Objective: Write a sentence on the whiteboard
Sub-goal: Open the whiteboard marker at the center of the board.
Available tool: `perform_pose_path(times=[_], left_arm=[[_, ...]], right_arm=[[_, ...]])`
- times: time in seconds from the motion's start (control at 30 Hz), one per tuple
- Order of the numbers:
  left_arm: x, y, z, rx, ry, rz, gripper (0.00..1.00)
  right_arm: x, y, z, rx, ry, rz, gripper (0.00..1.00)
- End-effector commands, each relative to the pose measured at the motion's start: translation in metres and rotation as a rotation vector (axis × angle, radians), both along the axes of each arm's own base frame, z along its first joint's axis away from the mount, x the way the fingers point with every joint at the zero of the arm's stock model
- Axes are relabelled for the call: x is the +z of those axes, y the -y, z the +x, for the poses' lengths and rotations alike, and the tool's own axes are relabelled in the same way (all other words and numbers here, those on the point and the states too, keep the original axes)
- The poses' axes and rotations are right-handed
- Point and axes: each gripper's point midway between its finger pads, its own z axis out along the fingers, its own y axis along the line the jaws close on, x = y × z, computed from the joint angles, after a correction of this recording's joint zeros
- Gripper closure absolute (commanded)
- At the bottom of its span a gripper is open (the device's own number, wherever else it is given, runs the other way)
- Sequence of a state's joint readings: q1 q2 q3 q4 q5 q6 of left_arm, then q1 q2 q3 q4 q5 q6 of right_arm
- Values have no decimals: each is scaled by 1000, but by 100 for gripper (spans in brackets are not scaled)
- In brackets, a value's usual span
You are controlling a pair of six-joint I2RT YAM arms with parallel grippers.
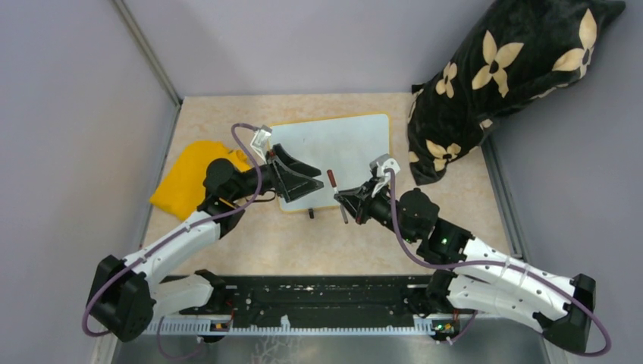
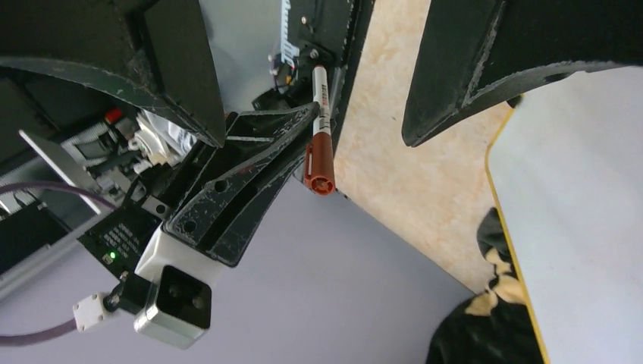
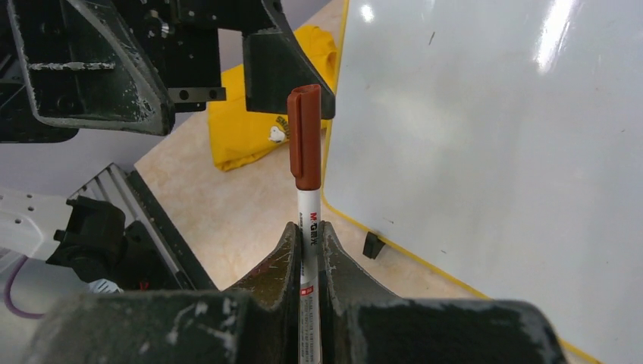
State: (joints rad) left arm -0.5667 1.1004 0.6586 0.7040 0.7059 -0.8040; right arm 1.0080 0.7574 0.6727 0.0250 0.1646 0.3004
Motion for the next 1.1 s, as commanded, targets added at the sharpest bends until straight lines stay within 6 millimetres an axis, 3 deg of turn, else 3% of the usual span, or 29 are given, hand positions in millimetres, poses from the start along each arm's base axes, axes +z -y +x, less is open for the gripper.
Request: perform_pose_path(times=[0.0,0.23,0.63,0.83,0.97,1.03,1.07], left_arm=[[22,9,-19,-141,17,-52,10],[20,19,-22,-175,18,-42,20],[8,31,-20,-177,-16,-14,50],[6,31,-20,-167,-6,-2,73],[6,31,-19,-161,2,5,99],[4,29,-18,-146,0,7,100],[6,29,-18,-139,6,3,100]], right_arm=[[30,-14,-9,74,35,85,100],[32,-15,-10,80,39,90,100],[28,-19,-9,87,31,81,100],[26,-20,-9,90,29,74,100],[26,-20,-9,93,26,78,100],[30,-21,-10,98,22,91,100],[30,-22,-11,99,15,100,93]])
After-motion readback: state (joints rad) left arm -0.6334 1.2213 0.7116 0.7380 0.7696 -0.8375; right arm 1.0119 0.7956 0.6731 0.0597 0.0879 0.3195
